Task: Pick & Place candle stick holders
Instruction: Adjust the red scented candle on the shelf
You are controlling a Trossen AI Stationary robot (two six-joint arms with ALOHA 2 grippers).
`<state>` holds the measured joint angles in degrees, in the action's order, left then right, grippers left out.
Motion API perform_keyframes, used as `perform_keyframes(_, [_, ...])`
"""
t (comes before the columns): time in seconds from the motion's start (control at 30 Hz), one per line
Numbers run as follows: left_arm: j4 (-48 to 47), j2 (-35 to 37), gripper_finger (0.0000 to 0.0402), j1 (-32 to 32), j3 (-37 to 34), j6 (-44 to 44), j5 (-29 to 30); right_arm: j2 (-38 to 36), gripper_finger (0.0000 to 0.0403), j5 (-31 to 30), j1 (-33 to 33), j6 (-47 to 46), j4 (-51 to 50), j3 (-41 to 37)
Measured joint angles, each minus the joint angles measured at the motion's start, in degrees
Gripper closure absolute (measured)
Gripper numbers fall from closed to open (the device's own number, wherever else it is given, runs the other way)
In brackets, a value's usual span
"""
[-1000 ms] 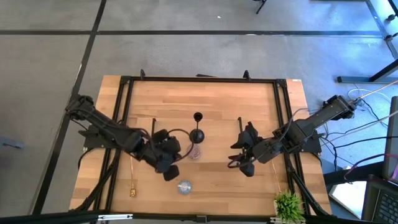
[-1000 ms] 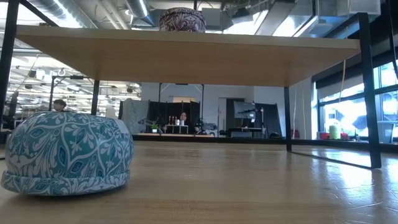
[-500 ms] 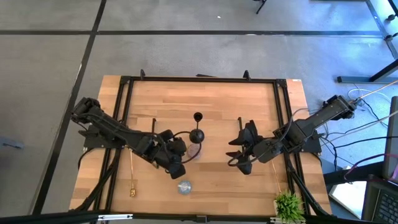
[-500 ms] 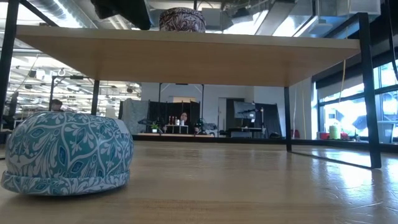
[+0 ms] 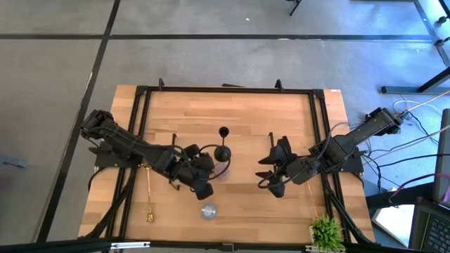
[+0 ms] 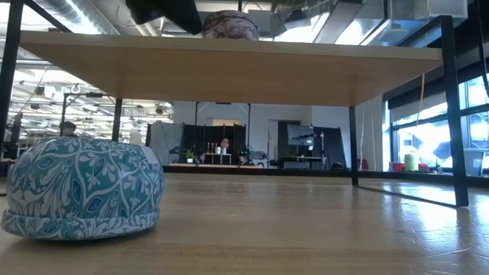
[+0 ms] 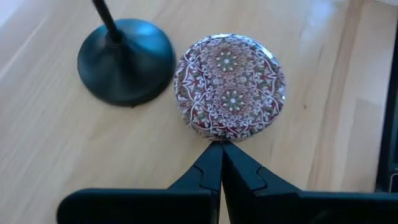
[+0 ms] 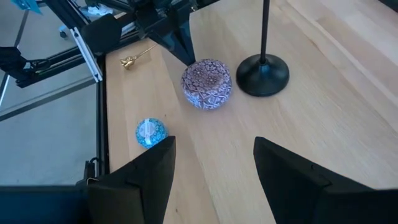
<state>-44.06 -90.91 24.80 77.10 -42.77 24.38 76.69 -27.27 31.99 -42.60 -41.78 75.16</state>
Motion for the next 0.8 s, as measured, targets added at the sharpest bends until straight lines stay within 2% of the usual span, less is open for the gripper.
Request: perform_keyframes(0.8, [0.62, 0.00, 0.0400, -1.36, 0.00, 1.67, -1.52, 0.02, 0.0183, -0.15, 0.00, -0.01, 0.02, 0.00])
